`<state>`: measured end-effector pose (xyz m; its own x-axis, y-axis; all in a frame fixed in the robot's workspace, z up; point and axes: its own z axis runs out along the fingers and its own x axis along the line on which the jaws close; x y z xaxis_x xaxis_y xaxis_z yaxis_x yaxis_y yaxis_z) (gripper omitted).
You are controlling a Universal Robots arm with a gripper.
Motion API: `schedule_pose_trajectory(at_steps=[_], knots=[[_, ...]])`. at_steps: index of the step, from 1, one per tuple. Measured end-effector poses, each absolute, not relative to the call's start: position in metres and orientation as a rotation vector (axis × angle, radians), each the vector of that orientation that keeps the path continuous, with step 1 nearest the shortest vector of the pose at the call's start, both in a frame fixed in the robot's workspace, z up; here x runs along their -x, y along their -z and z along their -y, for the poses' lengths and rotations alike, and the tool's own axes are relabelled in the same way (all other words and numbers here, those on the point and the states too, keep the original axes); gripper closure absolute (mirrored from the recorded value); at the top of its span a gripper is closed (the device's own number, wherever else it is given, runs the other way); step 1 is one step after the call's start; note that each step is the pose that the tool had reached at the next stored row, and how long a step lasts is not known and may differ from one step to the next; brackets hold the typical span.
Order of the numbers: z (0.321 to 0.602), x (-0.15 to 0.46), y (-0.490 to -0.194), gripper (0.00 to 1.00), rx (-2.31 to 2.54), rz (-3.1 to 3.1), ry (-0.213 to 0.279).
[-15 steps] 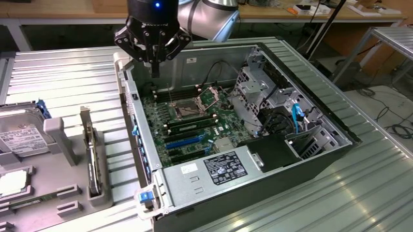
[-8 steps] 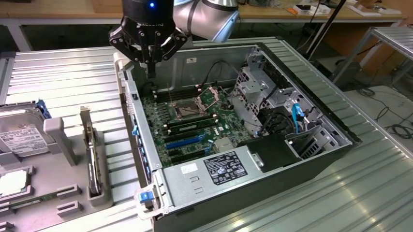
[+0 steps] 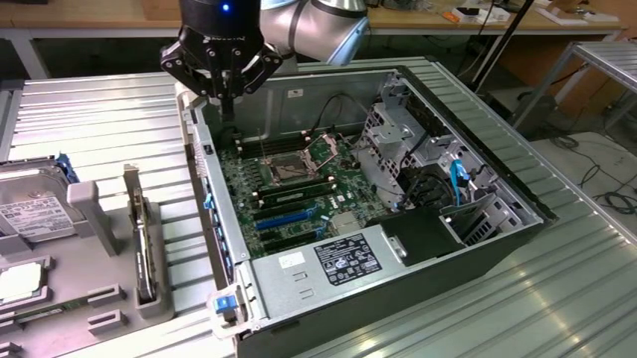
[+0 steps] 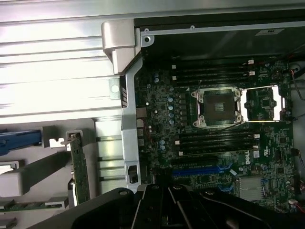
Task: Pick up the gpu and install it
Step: 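Reach for the gpu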
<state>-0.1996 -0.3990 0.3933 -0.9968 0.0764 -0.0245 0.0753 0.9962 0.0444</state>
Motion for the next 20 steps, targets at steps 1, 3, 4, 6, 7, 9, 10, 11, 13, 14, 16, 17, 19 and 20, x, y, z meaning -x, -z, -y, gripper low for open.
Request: schedule_pose_trajectory(at_steps=[1, 3, 4, 6, 7, 9, 10, 11, 13, 14, 16, 17, 19, 20], knots=[[0.399, 0.201, -0.393, 0.89, -0.118, -3.112, -0.068], [0.399, 0.202, -0.393, 0.89, -0.118, -3.112, -0.068], [0.399, 0.203, -0.393, 0.89, -0.118, -3.113, -0.068], [0.399, 0.205, -0.393, 0.89, -0.118, -3.112, -0.068], [0.399, 0.205, -0.393, 0.89, -0.118, -3.112, -0.068], [0.399, 0.207, -0.393, 0.89, -0.118, -3.112, -0.068], [0.399, 0.208, -0.393, 0.89, -0.118, -3.112, -0.068], [0.399, 0.208, -0.393, 0.89, -0.118, -3.112, -0.068], [0.399, 0.21, -0.393, 0.89, -0.118, -3.112, -0.068], [0.399, 0.21, -0.393, 0.89, -0.118, -3.112, -0.068], [0.399, 0.213, -0.393, 0.89, -0.118, -3.112, -0.068], [0.399, 0.214, -0.393, 0.89, -0.118, -3.112, -0.068], [0.399, 0.216, -0.393, 0.89, -0.118, -3.112, -0.068], [0.399, 0.217, -0.393, 0.89, -0.118, -3.112, -0.068]])
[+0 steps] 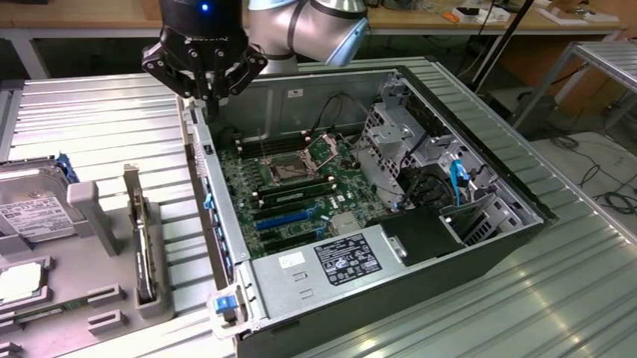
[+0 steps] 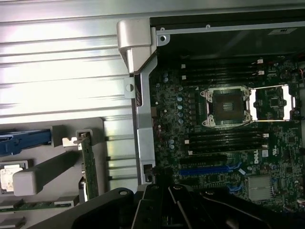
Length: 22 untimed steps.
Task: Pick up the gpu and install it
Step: 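Reach for the gpu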
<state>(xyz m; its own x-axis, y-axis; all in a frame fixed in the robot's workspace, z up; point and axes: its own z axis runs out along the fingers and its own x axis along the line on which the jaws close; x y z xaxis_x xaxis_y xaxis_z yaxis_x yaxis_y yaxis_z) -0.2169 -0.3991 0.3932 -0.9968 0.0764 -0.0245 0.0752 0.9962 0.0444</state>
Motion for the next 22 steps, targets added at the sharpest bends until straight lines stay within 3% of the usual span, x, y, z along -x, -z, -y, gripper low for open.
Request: schedule_pose_trajectory(at_steps=[22], knots=[[0.399, 0.244, -0.393, 0.89, -0.118, -3.112, -0.068]])
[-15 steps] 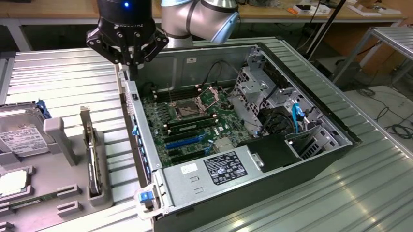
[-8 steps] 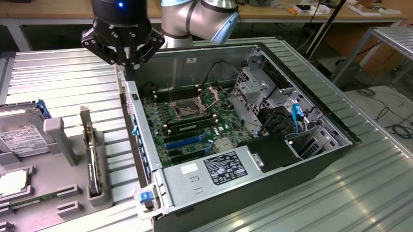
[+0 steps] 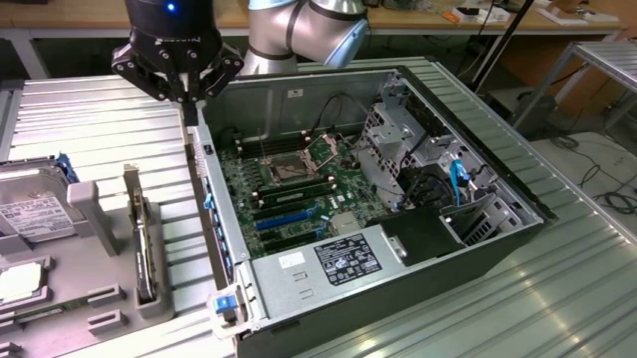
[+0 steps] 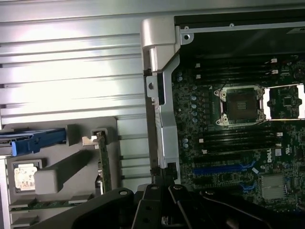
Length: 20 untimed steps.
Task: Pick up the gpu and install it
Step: 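Reach for the gpu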
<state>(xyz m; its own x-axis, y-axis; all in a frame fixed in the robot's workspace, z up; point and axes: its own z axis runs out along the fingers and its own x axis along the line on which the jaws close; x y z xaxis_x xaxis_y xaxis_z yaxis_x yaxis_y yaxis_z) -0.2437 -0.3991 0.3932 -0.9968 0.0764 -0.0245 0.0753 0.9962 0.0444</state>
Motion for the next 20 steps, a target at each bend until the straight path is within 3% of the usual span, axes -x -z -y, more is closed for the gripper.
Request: schedule_pose_trajectory(at_steps=[20], knots=[[0.399, 0.269, -0.393, 0.89, -0.118, -3.112, -0.068]])
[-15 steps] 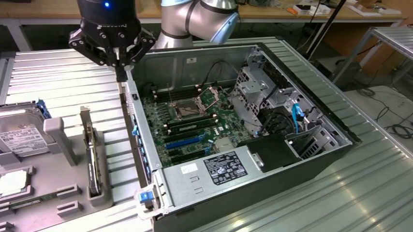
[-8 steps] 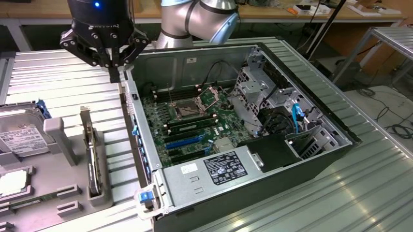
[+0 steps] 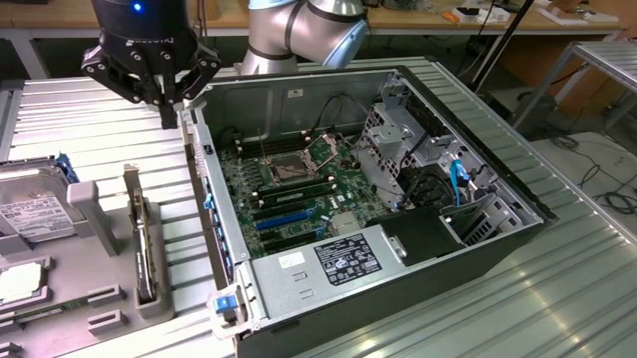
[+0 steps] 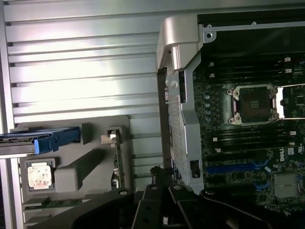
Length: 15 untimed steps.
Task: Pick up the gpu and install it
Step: 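Reach for the gpu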
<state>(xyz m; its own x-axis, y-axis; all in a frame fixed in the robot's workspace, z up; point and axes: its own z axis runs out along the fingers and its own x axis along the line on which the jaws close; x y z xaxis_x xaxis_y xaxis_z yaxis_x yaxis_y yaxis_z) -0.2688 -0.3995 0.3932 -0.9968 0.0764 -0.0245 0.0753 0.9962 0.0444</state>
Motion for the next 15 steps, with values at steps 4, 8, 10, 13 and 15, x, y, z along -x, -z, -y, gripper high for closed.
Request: schedule_pose_trajectory(at_steps=[4, 8, 10, 13, 15], knots=[[0.4, 0.274, -0.393, 0.89, -0.118, -3.112, -0.068], [0.4, 0.278, -0.393, 0.89, -0.118, -3.112, -0.068], [0.4, 0.281, -0.393, 0.89, -0.118, -3.112, -0.068], [0.401, 0.286, -0.393, 0.89, -0.118, -3.112, -0.068], [0.401, 0.287, -0.393, 0.89, -0.118, -3.112, -0.068]])
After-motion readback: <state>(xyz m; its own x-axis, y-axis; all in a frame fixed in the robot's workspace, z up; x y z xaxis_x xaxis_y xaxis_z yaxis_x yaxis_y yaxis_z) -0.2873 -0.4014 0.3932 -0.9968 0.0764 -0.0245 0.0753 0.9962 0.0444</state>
